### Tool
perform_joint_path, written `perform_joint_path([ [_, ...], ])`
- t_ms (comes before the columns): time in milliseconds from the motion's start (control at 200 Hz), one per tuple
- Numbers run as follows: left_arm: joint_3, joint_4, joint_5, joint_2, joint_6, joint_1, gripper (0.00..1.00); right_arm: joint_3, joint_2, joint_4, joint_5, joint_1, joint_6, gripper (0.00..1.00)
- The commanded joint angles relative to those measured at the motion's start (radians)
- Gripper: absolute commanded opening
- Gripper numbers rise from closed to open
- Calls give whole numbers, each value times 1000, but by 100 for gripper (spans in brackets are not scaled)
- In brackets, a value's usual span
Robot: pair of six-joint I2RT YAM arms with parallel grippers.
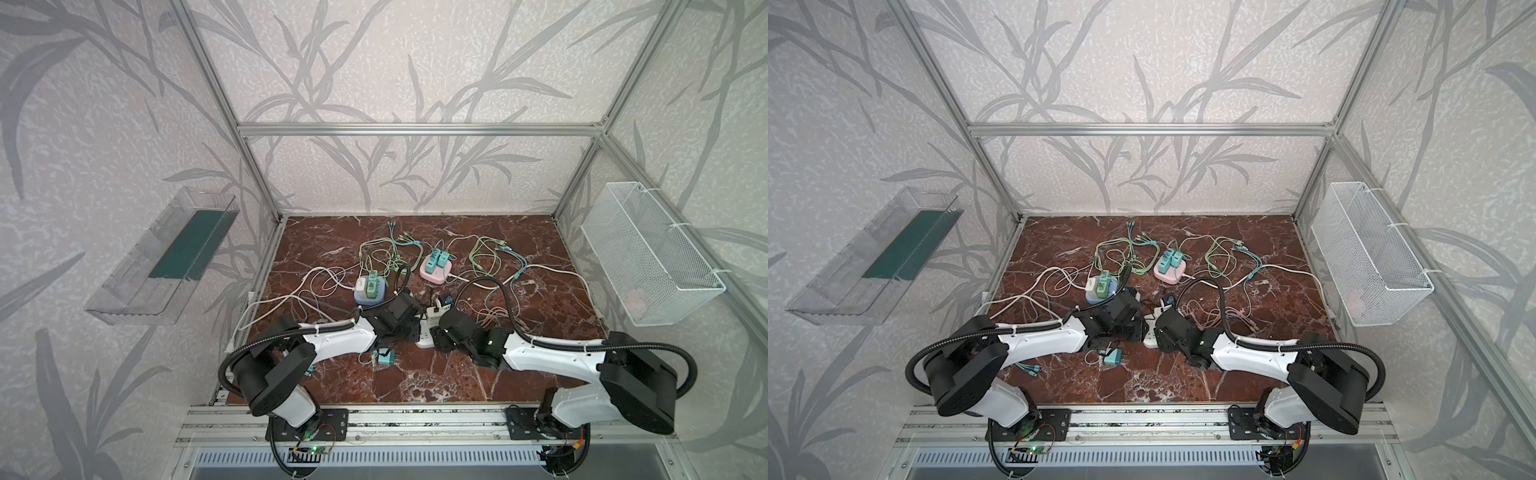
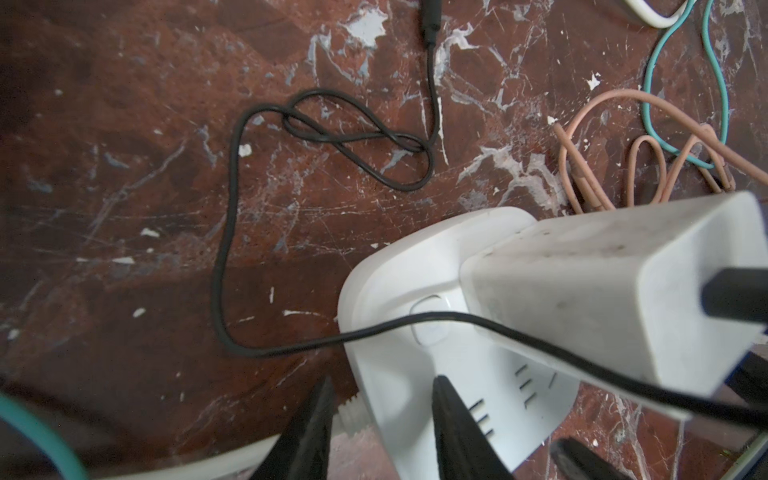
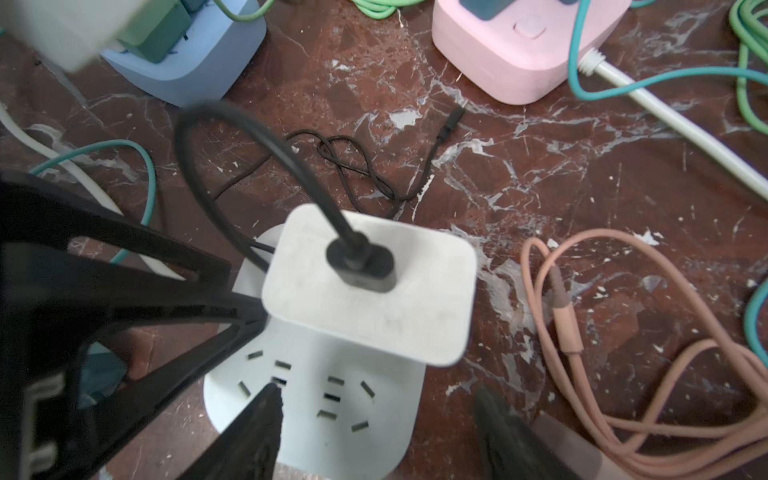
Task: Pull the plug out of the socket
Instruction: 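Move the right gripper back over the white charger in the strip, then lower the right gripper onto the white charger while the left holds the strip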
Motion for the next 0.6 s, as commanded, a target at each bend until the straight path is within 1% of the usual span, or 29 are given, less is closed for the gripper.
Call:
perform_joint_path([
  [0,-32,-54,-20,-8,-4,-4,41,41,28,14,29,5,-4,72],
  [300,-41,-38,-10,-5,-1,-4,41,68,85,24,67,5,4,69],
  [595,-49,-23,1,-5,3,-4,41,90,123,39,75,4,2,67],
])
